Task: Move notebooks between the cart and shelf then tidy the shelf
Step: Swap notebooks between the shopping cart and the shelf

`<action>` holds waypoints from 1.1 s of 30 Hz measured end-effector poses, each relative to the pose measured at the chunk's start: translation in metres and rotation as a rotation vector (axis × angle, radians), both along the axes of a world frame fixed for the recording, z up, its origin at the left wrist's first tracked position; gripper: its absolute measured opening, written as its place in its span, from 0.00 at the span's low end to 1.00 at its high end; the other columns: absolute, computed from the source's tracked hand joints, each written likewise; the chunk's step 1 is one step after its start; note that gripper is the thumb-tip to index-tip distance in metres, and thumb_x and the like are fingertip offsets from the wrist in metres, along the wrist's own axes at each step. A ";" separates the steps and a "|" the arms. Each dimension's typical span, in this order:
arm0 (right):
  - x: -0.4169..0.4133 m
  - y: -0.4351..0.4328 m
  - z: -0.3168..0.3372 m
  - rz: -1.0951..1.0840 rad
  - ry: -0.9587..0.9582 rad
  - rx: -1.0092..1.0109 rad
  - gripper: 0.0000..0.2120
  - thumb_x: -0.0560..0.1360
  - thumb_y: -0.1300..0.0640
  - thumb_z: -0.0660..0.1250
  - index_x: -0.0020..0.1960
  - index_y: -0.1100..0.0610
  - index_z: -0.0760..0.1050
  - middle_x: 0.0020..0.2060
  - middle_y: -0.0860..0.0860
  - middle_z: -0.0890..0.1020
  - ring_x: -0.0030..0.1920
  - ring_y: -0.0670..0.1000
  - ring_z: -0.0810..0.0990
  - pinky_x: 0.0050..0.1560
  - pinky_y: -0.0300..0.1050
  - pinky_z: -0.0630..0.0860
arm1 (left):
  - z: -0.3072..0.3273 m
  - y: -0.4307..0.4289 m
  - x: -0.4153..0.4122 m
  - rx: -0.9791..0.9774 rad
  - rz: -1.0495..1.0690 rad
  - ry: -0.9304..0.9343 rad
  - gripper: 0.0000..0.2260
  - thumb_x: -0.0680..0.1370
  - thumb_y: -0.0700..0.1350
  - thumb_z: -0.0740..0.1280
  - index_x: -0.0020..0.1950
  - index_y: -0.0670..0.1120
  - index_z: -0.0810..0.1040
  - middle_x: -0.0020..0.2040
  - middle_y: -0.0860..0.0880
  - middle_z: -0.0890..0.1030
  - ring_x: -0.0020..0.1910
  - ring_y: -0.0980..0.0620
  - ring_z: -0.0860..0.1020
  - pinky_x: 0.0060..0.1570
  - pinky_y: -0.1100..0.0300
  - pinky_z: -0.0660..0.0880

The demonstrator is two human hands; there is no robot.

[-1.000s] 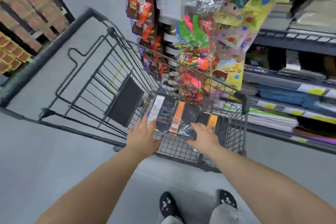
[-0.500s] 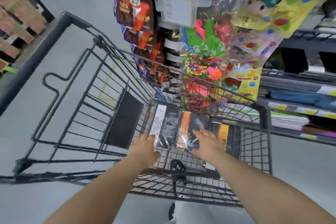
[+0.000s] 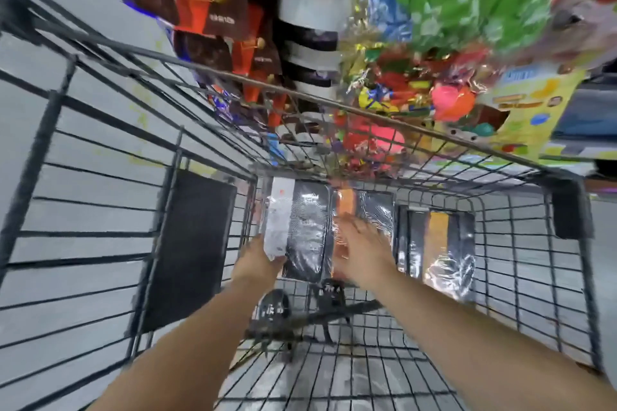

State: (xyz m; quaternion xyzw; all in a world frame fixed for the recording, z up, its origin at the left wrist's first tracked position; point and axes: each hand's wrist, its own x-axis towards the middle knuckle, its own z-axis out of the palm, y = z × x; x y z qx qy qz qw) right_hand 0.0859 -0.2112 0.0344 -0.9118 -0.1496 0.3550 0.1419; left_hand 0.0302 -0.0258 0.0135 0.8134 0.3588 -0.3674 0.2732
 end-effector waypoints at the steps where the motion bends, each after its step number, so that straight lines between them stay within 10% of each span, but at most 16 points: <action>1: -0.002 0.000 -0.006 -0.012 -0.021 0.009 0.34 0.75 0.49 0.64 0.76 0.52 0.53 0.76 0.51 0.58 0.75 0.53 0.57 0.75 0.54 0.51 | -0.012 0.001 0.001 -0.002 0.020 0.006 0.32 0.76 0.50 0.68 0.75 0.43 0.58 0.70 0.41 0.66 0.68 0.41 0.69 0.66 0.48 0.68; 5: -0.018 -0.002 -0.032 -0.038 -0.059 0.029 0.32 0.75 0.47 0.62 0.76 0.51 0.55 0.75 0.50 0.60 0.75 0.53 0.58 0.75 0.52 0.49 | -0.052 -0.008 0.003 0.036 -0.055 0.046 0.47 0.73 0.56 0.70 0.78 0.43 0.42 0.78 0.41 0.53 0.76 0.41 0.56 0.72 0.48 0.60; 10: -0.035 -0.003 -0.046 -0.149 -0.086 0.042 0.29 0.76 0.46 0.62 0.74 0.51 0.60 0.73 0.49 0.65 0.72 0.52 0.64 0.71 0.50 0.59 | -0.068 -0.011 0.005 0.256 -0.250 0.041 0.48 0.68 0.59 0.74 0.77 0.45 0.49 0.67 0.39 0.68 0.64 0.42 0.71 0.56 0.50 0.74; 22: -0.057 0.013 -0.050 -0.264 -0.088 0.066 0.24 0.75 0.48 0.64 0.69 0.53 0.67 0.68 0.51 0.71 0.69 0.54 0.67 0.70 0.53 0.64 | -0.042 0.001 0.006 -0.048 0.164 -0.135 0.32 0.73 0.52 0.72 0.68 0.40 0.61 0.66 0.40 0.71 0.61 0.41 0.74 0.56 0.54 0.72; 25: -0.057 0.020 -0.043 -0.251 -0.044 0.033 0.24 0.77 0.48 0.61 0.70 0.54 0.65 0.69 0.52 0.70 0.70 0.55 0.66 0.70 0.53 0.64 | -0.010 0.003 0.008 -0.112 0.080 -0.262 0.22 0.75 0.49 0.70 0.63 0.45 0.64 0.52 0.47 0.76 0.45 0.47 0.75 0.45 0.57 0.72; 33: -0.062 0.071 -0.048 -0.411 0.147 0.039 0.28 0.78 0.45 0.59 0.73 0.57 0.60 0.65 0.56 0.72 0.66 0.57 0.71 0.65 0.60 0.71 | 0.076 0.051 0.027 0.114 -0.298 -0.553 0.16 0.72 0.49 0.69 0.59 0.52 0.75 0.51 0.51 0.78 0.50 0.49 0.78 0.44 0.56 0.74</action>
